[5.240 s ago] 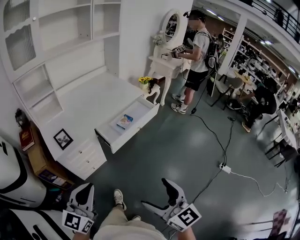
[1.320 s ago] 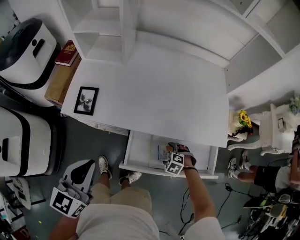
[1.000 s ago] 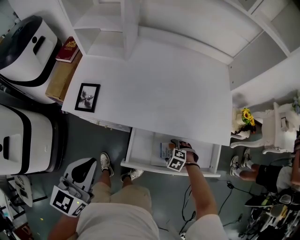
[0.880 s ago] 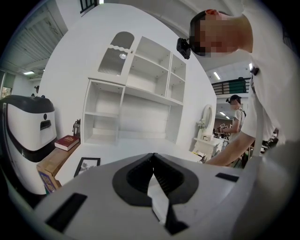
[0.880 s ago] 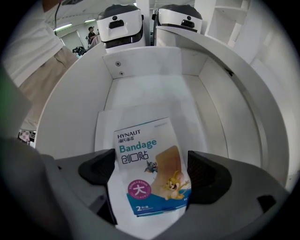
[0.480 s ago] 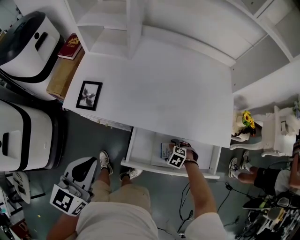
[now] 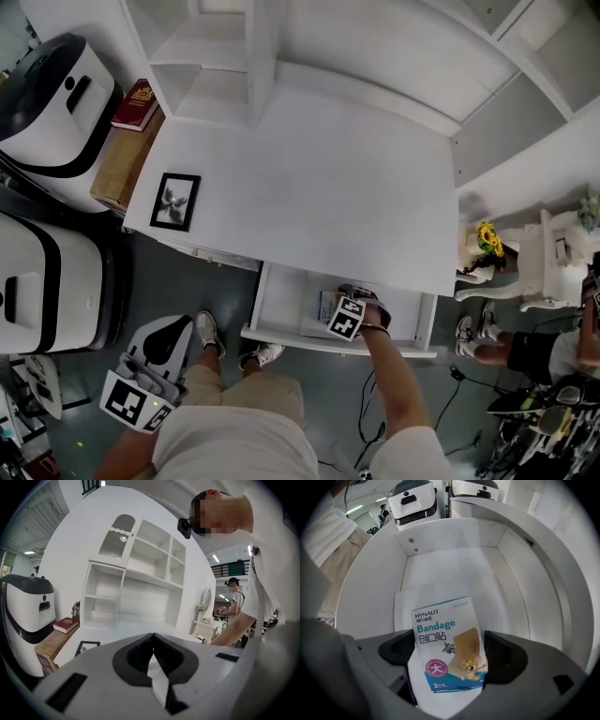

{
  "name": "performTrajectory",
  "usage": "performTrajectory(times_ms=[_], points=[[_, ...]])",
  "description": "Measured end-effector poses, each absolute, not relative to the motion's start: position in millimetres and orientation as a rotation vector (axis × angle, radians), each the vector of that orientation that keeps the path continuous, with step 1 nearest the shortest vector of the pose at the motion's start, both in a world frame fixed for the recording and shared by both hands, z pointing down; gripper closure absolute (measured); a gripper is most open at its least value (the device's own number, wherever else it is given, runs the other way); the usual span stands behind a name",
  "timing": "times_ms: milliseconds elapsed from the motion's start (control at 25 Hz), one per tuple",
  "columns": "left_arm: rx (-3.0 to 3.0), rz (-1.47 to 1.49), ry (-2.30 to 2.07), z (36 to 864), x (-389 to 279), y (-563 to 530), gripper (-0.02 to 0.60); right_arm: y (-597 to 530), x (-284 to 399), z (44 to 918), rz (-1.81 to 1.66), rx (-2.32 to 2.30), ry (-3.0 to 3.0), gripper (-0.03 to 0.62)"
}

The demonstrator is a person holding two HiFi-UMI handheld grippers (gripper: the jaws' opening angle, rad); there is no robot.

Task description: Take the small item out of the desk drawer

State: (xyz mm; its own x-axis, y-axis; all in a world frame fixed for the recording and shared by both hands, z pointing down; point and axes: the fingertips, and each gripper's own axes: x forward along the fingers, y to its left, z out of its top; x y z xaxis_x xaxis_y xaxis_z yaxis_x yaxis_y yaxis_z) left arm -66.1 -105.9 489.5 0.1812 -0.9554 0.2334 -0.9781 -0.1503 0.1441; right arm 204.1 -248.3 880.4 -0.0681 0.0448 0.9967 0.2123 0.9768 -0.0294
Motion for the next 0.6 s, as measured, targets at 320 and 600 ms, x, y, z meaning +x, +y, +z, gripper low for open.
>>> performTrajectory(times_ms=[320, 600], points=[[2.269, 0.100, -1.773, 484.8, -67.1, -118.0, 0.566, -253.4, 199.0, 860.3, -0.154, -0.002, -1.715, 0.120], [2.366, 0.047, -1.658, 480.3, -82.8, -135.5, 0.566, -246.5, 174.0, 824.1, -0.190, 0.117, -1.763, 0.120]])
